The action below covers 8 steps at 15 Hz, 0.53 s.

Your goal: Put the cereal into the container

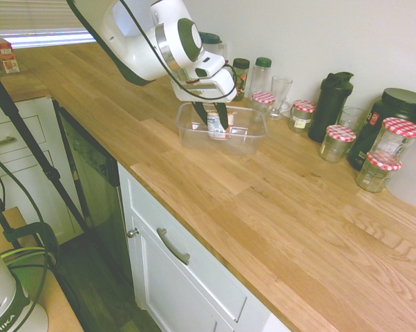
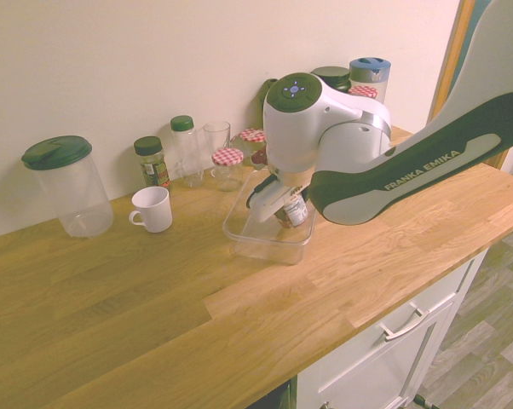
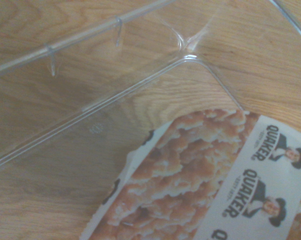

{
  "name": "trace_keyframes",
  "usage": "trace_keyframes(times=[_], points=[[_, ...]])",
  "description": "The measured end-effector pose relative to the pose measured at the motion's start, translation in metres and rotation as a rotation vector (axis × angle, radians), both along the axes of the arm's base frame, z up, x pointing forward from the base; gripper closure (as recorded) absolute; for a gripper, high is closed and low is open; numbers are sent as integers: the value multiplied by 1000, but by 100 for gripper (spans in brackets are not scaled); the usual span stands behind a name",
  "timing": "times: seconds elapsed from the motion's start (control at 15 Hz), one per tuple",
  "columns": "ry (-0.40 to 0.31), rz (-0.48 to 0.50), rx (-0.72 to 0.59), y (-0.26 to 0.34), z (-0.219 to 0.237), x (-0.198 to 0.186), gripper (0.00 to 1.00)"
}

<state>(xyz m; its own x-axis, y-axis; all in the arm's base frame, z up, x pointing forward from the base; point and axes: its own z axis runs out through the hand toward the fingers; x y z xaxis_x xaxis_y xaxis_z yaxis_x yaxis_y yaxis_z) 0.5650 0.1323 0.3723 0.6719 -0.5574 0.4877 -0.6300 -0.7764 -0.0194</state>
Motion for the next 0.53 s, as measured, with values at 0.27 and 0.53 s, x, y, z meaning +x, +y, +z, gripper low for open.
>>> trace_keyframes(times=[0.27, 0.53], points=[[20, -4, 7, -2, 7, 4, 0], [33, -10, 14, -5, 13, 8, 0]])
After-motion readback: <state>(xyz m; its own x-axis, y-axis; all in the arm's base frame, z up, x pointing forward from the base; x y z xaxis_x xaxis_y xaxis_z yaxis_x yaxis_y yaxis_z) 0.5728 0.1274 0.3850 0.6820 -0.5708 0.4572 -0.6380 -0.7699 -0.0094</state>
